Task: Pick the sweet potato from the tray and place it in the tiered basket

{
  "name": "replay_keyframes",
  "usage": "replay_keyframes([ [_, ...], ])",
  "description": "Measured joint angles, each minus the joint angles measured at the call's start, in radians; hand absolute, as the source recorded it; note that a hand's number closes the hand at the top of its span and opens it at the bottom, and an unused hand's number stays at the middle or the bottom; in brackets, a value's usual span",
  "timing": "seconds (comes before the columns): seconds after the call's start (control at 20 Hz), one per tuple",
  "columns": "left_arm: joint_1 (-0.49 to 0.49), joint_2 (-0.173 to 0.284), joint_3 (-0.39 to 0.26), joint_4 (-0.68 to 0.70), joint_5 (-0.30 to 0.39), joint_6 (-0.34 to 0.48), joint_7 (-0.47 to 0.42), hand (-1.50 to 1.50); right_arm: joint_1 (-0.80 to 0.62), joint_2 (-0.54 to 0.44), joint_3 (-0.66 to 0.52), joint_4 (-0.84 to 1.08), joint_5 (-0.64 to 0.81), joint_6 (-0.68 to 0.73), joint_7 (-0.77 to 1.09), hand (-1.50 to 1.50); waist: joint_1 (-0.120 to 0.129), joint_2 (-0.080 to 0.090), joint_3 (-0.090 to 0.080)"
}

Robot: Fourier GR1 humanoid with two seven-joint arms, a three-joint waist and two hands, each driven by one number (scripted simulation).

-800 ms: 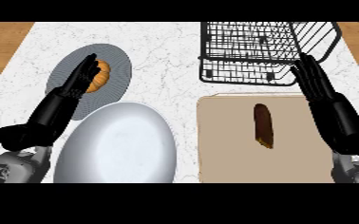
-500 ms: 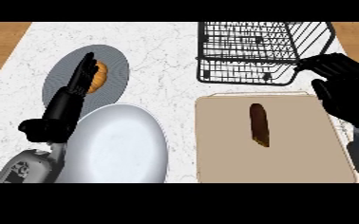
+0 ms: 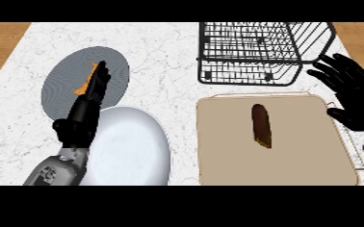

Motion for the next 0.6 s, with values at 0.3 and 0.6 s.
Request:
replay_keyframes([
  [0.3,0.013,-0.002,0.005,-0.002,-0.016,0.022,0.007,0.00,0.019,-0.210,-0.061,-0.023,0.042,0.232,0.012,-1.50,-0.013,-0.008,-0.001],
  [0.6,0.018,-0.001,0.008,0.000,-0.017,0.029,0.006,0.00,-0.037,-0.432,-0.042,-0.198,0.308,0.306,0.039,-1.50,-0.018,-0.014,-0.004],
])
